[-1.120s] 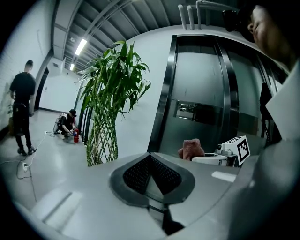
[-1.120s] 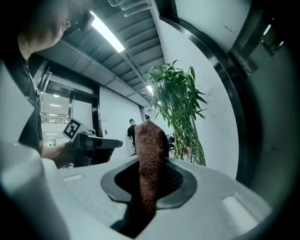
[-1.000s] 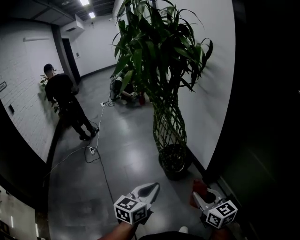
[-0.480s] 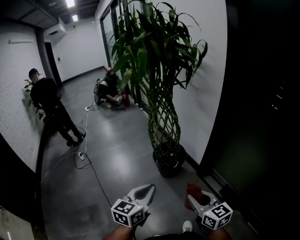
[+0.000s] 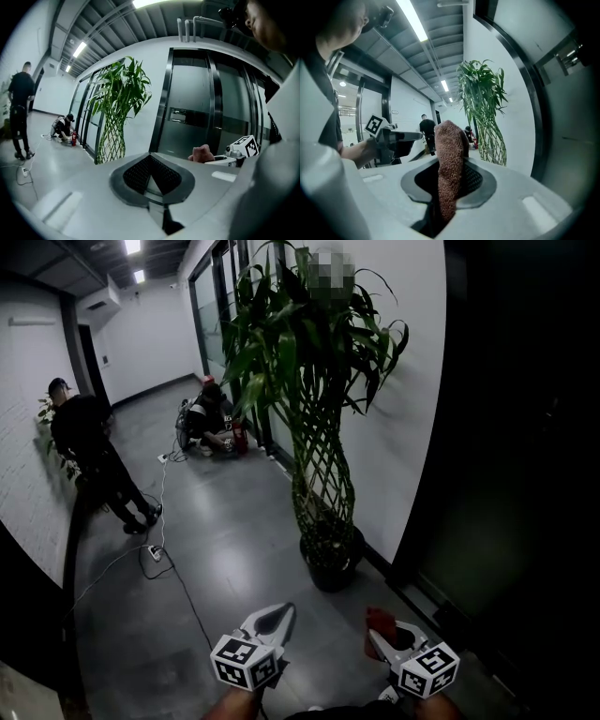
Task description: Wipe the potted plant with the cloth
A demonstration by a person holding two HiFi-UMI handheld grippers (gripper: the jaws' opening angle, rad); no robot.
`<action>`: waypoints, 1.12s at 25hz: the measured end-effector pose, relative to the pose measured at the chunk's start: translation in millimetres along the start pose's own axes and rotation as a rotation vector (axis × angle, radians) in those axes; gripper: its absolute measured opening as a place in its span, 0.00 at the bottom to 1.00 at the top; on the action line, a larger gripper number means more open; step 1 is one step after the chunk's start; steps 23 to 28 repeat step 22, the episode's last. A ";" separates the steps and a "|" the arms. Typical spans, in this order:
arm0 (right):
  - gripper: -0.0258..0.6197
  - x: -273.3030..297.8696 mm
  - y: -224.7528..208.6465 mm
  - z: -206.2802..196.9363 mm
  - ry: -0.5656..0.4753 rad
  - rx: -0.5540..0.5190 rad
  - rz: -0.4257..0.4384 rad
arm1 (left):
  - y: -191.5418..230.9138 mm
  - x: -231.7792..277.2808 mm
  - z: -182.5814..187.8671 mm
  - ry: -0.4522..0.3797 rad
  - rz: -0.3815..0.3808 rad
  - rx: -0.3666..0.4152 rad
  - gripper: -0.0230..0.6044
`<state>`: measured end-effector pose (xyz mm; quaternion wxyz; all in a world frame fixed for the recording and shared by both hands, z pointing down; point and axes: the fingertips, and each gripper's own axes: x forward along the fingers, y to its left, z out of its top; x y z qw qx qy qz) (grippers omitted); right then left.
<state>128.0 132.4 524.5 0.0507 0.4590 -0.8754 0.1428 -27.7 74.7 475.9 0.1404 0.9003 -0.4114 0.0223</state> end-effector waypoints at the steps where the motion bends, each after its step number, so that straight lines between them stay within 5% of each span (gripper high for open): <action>1: 0.13 -1.2 0.9 0.4 -0.001 -0.003 -0.004 | -2.8 -1.3 0.9 -0.002 -0.002 -0.002 0.06; 8: 0.13 -7.0 3.1 -1.1 0.002 -0.014 -0.015 | -8.7 -6.9 -20.5 0.001 -0.018 0.003 0.07; 28: 0.13 -10.2 12.6 6.5 0.011 -0.051 -0.012 | -18.7 -15.3 -8.1 -0.028 -0.016 -0.003 0.07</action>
